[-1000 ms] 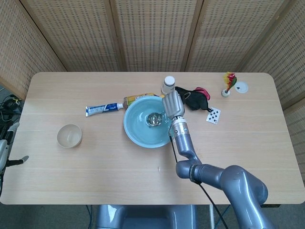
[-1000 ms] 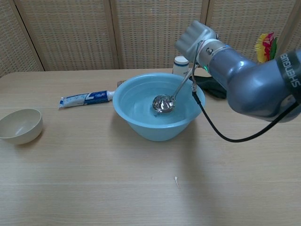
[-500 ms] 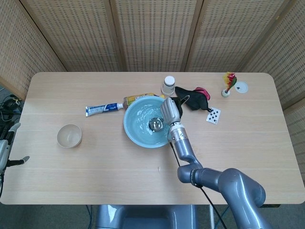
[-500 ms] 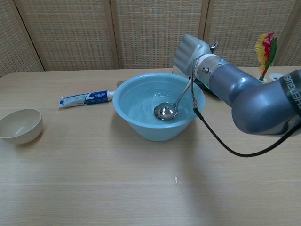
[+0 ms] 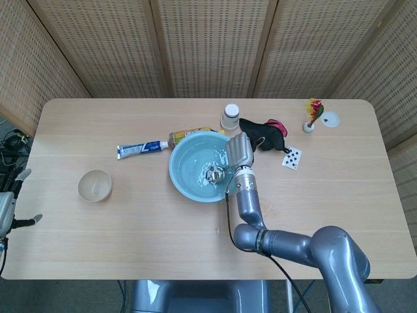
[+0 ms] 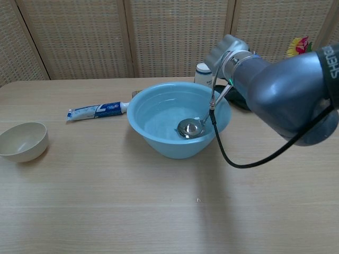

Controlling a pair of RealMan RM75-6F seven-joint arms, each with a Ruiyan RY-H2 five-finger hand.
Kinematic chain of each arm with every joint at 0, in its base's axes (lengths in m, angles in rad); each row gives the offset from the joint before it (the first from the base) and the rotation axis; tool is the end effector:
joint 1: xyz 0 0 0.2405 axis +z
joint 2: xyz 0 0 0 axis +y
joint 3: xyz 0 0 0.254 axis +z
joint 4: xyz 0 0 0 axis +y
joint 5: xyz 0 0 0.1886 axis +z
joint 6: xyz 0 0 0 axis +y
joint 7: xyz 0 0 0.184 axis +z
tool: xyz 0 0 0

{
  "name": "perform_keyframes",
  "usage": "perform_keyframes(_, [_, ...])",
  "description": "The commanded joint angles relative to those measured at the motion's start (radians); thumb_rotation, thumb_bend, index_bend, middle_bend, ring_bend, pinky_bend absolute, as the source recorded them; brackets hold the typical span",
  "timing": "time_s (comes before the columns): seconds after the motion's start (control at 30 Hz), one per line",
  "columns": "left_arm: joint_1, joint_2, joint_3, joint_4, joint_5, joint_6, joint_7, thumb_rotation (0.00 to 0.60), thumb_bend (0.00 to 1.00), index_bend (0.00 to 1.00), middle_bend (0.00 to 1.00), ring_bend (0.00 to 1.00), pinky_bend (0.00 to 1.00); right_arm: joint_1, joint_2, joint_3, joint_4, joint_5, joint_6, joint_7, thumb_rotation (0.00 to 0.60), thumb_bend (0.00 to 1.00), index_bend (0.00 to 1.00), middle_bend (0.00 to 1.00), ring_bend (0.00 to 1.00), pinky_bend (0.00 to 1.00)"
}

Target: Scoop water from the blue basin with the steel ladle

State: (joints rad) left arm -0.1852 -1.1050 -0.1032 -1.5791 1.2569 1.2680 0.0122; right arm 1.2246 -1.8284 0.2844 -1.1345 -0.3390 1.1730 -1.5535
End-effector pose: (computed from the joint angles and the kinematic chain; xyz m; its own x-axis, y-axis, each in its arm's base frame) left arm -0.3332 0.2570 0.1766 0.3888 0.1180 0.9137 0.9045 0.1399 -0.4029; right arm -0.0591 -0.4624 -0.0297 0.9725 -0.0797 0.2190 -0.2279 -0.1295 0.9650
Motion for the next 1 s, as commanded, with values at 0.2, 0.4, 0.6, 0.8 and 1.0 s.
perform_keyframes(0.2, [-0.003, -0.002, 0.002, 0.002, -0.003, -0.01, -0.002, 0.6, 0.0, 0.0, 0.0, 0.0, 0.0, -0.001, 0.09, 0.102, -0.117, 0.14, 0.055, -0.05, 0.6, 0.75, 0.89, 0.97, 0.99, 1.0])
perform_keyframes(0.4, [-0.008, -0.006, 0.004, 0.006, -0.008, -0.021, 0.004, 0.6, 0.0, 0.0, 0.0, 0.0, 0.0, 0.0, 0.141, 0.132, -0.182, 0.192, 0.078, -0.062, 0.6, 0.76, 0.89, 0.97, 0.99, 1.0])
perform_keyframes(0.6, [-0.013, -0.01, 0.003, 0.009, -0.014, -0.029, 0.009, 0.6, 0.0, 0.0, 0.0, 0.0, 0.0, 0.005, 0.179, 0.153, -0.23, 0.239, 0.088, -0.068, 0.6, 0.76, 0.89, 0.97, 0.99, 1.0])
perform_keyframes(0.8, [-0.016, -0.015, 0.004, 0.012, -0.02, -0.036, 0.016, 0.6, 0.0, 0.0, 0.0, 0.0, 0.0, 0.017, 0.21, 0.164, -0.258, 0.284, 0.102, -0.083, 0.6, 0.76, 0.89, 0.97, 0.99, 1.0])
perform_keyframes(1.0, [-0.018, -0.019, 0.004, 0.014, -0.025, -0.036, 0.024, 0.6, 0.0, 0.0, 0.0, 0.0, 0.0, 0.037, 0.234, 0.185, -0.274, 0.351, 0.117, -0.117, 0.6, 0.76, 0.9, 0.97, 0.99, 1.0])
